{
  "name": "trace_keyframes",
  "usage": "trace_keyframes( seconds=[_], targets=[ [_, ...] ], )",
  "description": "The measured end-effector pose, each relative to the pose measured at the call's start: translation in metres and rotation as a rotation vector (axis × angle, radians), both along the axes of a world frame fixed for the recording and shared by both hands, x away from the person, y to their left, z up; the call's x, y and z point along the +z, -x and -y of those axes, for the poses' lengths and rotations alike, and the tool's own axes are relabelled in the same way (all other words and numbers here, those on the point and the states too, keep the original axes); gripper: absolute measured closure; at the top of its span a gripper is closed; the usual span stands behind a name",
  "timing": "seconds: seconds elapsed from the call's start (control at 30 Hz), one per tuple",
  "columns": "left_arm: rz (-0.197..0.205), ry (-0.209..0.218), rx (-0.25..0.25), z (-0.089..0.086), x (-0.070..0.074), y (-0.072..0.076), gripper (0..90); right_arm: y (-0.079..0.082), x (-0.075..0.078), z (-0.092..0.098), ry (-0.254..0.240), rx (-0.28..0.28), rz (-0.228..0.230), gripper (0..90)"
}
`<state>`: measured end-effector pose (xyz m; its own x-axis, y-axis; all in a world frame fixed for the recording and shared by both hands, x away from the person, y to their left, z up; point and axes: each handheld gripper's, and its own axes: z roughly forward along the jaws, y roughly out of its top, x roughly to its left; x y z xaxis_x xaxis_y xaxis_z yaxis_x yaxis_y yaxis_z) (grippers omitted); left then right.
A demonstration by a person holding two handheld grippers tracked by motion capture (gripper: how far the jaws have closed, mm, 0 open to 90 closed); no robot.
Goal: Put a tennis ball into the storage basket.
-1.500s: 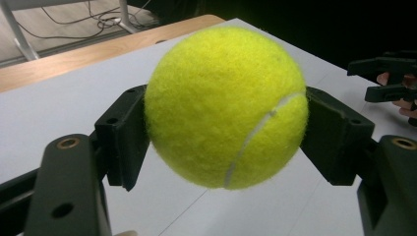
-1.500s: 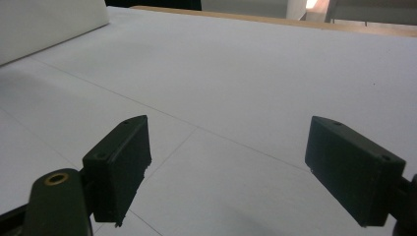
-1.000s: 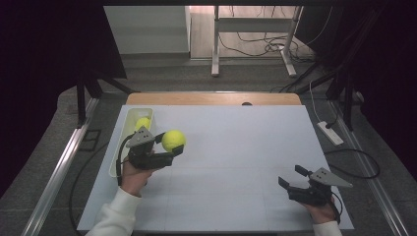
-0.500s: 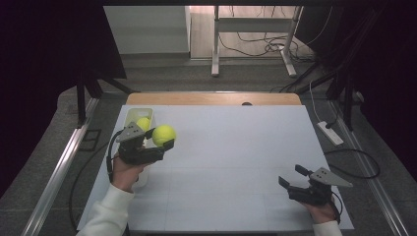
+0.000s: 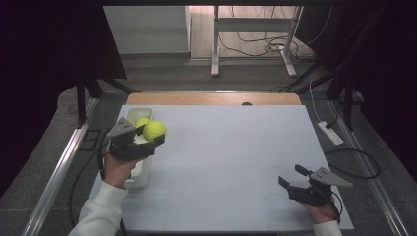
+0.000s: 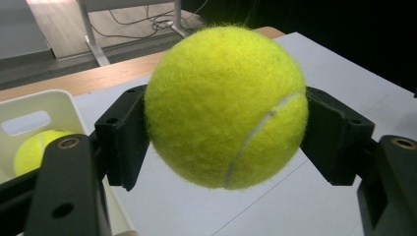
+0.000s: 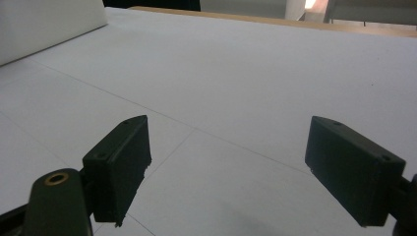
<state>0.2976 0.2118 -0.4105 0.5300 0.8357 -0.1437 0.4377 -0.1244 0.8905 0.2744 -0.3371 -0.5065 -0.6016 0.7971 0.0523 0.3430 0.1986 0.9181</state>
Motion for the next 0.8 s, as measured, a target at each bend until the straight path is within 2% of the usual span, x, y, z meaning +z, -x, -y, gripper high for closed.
trace_keyframes(
  seconds=[0.8],
  targets=[
    [-0.039, -0.012, 0.121, -0.026, -0.001, -0.013, 26.8, -0.001, 0.0, 0.0, -0.002, 0.001, 0.002, 17.0]
  ],
)
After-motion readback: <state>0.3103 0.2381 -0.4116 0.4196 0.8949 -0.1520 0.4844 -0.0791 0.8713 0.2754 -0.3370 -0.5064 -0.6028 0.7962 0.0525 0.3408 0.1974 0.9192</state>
